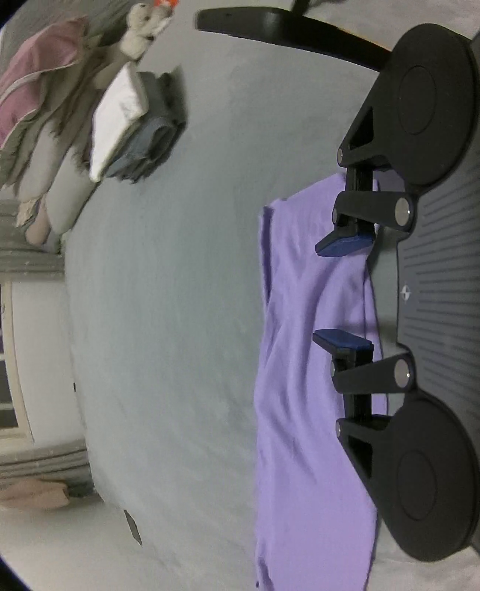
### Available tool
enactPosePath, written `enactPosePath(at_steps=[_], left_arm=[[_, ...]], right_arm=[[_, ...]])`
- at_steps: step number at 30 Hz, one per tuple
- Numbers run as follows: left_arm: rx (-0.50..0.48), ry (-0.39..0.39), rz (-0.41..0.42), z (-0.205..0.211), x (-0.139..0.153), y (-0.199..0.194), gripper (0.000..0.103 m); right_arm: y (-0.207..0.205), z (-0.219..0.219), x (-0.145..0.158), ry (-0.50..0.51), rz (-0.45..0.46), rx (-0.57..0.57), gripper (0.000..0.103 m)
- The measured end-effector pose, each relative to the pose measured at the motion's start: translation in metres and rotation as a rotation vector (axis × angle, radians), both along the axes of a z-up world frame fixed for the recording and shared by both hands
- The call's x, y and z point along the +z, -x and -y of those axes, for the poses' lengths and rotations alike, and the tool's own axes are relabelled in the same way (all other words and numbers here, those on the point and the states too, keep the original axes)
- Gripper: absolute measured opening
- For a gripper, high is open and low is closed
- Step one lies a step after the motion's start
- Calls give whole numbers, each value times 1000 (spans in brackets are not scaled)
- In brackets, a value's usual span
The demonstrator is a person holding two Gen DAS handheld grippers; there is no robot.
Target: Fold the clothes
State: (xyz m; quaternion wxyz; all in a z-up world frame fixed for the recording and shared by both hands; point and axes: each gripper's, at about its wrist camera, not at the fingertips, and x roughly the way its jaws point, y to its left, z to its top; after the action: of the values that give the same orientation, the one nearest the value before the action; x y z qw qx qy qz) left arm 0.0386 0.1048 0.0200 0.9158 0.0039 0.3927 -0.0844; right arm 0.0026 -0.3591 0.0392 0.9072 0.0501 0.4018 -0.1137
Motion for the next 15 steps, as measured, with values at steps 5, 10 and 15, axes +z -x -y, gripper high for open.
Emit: enactPosePath(at_steps=[5,10,15], left_arm=[[-5,-14,3,3,-1,1,60],[-10,-28,8,4,-3,1,61],[-10,-17,3,3,-2,1,61]], right_arm=[[0,8,-1,-4,-11,-57,41],[-15,-6,3,83,39,-42,41],[-44,0,-6,136,-6,-37,41]])
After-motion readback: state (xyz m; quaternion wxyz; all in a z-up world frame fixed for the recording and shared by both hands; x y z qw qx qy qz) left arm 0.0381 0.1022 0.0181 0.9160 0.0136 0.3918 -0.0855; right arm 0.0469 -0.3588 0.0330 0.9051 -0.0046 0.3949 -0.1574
